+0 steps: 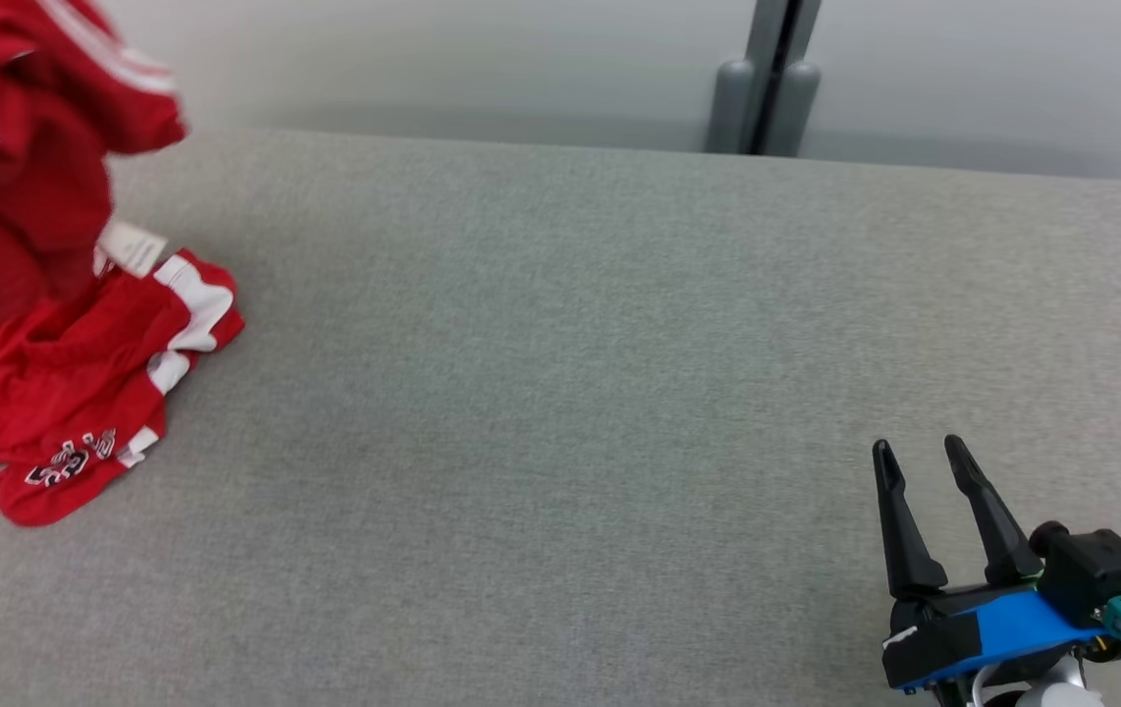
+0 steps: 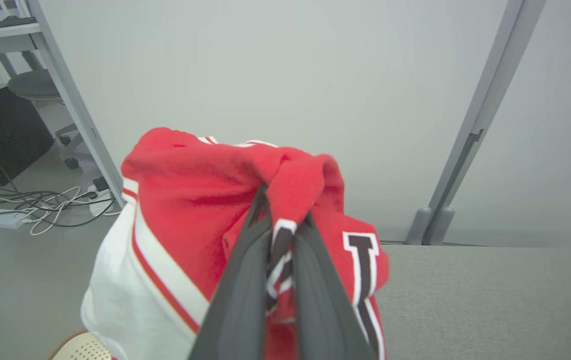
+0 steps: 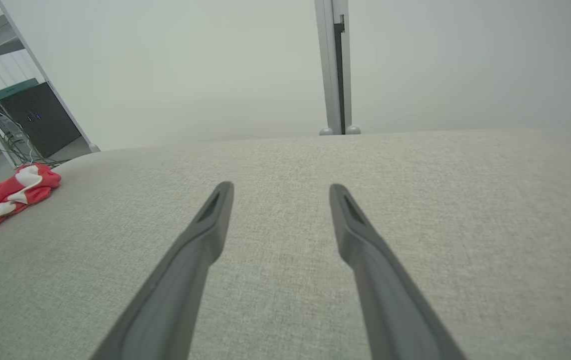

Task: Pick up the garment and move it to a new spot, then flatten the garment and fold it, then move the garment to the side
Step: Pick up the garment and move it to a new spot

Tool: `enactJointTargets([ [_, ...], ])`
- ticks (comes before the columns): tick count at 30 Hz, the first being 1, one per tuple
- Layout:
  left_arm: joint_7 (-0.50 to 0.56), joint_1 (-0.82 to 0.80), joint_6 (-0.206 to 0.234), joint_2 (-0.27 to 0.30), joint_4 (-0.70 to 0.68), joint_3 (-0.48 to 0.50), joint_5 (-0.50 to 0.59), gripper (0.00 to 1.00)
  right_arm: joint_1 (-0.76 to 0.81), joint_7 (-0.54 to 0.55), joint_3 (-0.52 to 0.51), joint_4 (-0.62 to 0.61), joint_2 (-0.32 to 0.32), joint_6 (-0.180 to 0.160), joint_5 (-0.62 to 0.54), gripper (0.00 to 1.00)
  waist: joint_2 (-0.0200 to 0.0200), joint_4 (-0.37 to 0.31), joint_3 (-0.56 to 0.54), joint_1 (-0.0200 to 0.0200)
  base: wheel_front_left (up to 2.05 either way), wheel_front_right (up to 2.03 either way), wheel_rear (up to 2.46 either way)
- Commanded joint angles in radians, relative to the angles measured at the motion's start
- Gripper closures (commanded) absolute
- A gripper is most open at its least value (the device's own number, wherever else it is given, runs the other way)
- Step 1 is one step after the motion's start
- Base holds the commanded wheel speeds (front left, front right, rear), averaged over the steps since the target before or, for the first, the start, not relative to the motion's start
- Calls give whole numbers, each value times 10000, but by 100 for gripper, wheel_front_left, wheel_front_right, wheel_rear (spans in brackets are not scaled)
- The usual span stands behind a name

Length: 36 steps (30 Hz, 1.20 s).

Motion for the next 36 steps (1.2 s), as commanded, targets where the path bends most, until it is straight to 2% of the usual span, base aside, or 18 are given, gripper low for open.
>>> enactJointTargets([
  [1, -4, -171, -51, -169, -179, -134, 14, 100, 91, -75, -8, 65, -54, 5, 71, 0, 2, -369, -382, 2, 0, 0, 0],
  [8, -77, -871, -382, -1264, -1384, -1051, -271, 100, 147, -307, -52, 443, -49, 5, 330, 0, 2, -1344, -858, 2, 0, 0, 0],
  [15, -161, -389, -655, -2201, -1775, -2484, -247, 100, -37, -368, -5, 574, -52, 5, 402, 0, 2, -2652, -780, 2, 0, 0, 0],
  [19, -561, 229, -744, -2803, -1305, -3104, -507, 100, -58, -410, -27, 623, -52, 5, 456, 0, 2, -3301, -746, 2, 0, 0, 0],
  [24, -1129, 1442, -815, -2856, -165, -3781, -336, 100, -58, -429, 127, 687, -49, 5, 539, 0, 2, -4075, -729, 2, 0, 0, 0],
  [30, -1963, 2704, -674, -3137, 1735, -4526, 175, 100, 63, -436, 60, 735, -49, 5, 488, 0, 2, -4324, -752, 2, 0, 0, 0],
  [31, -2138, 2837, -630, -3270, 2076, -4590, 186, 84, 88, -427, 51, 733, -48, 5, 473, 0, 2, -4292, -766, 2, 0, 0, 0],
  [32, -2345, 2924, -613, -3399, 2335, -4642, 245, 50, 113, -397, 62, 723, -48, 5, 441, 0, 2, -4258, -781, 2, 0, 0, 0],
  [33, -2572, 3001, -570, -3535, 2611, -4655, 275, 1, 134, -371, 69, 704, -48, 5, 434, 0, 2, -4210, -804, 2, 0, 0, 0],
  [36, -3417, 3164, -527, -3945, 3200, -4706, 364, 0, 197, -359, 52, 594, -52, 5, 347, 0, 2, -3998, -904, 2, 0, 0, 0],
])
